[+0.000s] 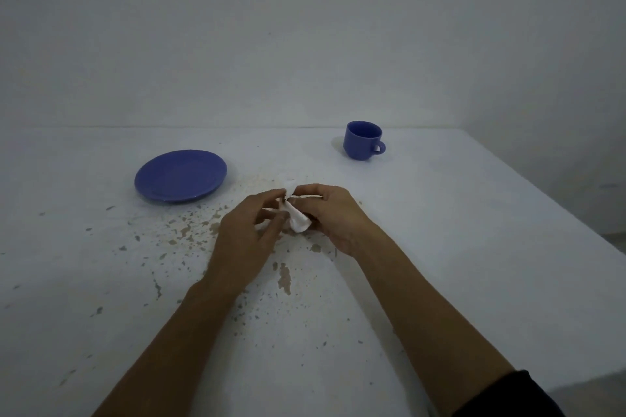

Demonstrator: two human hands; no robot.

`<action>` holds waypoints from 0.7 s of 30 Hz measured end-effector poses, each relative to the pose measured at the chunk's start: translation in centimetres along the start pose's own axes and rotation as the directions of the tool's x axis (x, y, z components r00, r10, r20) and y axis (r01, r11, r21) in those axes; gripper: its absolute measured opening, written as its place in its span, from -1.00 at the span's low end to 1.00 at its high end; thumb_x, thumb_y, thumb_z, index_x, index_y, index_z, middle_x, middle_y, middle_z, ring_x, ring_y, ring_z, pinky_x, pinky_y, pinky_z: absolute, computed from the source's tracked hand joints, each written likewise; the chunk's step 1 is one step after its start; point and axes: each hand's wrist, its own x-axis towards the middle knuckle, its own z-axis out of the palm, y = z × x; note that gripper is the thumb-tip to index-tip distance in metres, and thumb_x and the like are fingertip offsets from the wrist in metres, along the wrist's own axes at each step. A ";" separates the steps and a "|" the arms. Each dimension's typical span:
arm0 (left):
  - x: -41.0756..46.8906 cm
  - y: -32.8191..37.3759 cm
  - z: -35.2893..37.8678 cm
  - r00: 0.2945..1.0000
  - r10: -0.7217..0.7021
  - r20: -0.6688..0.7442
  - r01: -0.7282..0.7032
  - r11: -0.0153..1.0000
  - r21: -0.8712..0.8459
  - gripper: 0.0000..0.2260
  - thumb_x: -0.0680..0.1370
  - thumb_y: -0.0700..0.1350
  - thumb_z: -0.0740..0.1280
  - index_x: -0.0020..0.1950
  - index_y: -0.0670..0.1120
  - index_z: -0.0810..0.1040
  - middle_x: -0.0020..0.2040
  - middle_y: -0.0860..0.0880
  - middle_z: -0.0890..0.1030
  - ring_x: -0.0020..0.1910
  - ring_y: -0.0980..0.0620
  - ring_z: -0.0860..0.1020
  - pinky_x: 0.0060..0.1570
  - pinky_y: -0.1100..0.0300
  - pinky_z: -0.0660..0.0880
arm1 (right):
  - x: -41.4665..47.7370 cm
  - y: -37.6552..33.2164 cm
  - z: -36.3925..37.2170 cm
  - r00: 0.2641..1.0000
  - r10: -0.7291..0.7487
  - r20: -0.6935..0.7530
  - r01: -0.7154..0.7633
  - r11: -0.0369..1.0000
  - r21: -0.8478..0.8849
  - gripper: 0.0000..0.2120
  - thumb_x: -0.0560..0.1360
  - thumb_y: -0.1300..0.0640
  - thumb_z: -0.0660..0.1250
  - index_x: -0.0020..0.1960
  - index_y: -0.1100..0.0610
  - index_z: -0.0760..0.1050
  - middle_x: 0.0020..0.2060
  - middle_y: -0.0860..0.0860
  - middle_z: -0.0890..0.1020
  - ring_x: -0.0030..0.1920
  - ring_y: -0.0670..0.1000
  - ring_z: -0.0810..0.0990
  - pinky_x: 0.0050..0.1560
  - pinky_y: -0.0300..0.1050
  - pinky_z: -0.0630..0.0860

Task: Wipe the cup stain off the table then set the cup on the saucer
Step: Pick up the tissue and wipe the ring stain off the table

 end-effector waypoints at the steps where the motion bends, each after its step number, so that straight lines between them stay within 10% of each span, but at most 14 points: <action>1: 0.0 -0.1 -0.1 0.999 0.025 -0.025 -0.024 1.000 0.009 -0.72 0.52 -0.09 0.36 0.22 -0.05 0.56 0.05 0.08 0.60 -0.06 0.21 0.57 -0.02 0.38 0.51 | -0.1 0.2 -0.1 1.000 -0.007 -0.006 0.007 0.999 -0.045 -0.82 0.49 0.19 0.37 0.09 0.08 0.59 -0.03 0.03 0.66 -0.07 0.02 0.66 -0.05 -0.11 0.65; 11: -0.7 1.3 0.2 1.000 0.011 0.011 -0.011 1.000 0.021 -0.87 0.49 -0.13 0.41 0.02 -0.07 0.61 -0.15 0.07 0.63 -0.18 0.26 0.57 -0.17 0.55 0.43 | -1.9 1.7 -0.9 0.997 -0.053 -0.059 0.055 0.998 0.022 -0.79 0.44 0.23 0.43 0.07 0.17 0.63 0.06 0.14 0.68 0.04 0.13 0.65 0.09 0.03 0.61; 21: -3.2 8.8 5.8 0.950 0.192 0.246 -0.197 0.980 -0.007 -0.93 0.51 -0.09 0.37 -0.05 -0.05 0.60 -0.18 0.06 0.65 -0.21 0.15 0.58 -0.14 0.24 0.55 | -9.1 3.0 -8.5 0.914 -0.096 -0.395 0.156 0.980 0.125 -0.85 0.45 0.25 0.41 0.01 0.15 0.64 -0.12 0.09 0.70 -0.15 0.00 0.65 -0.03 -0.06 0.59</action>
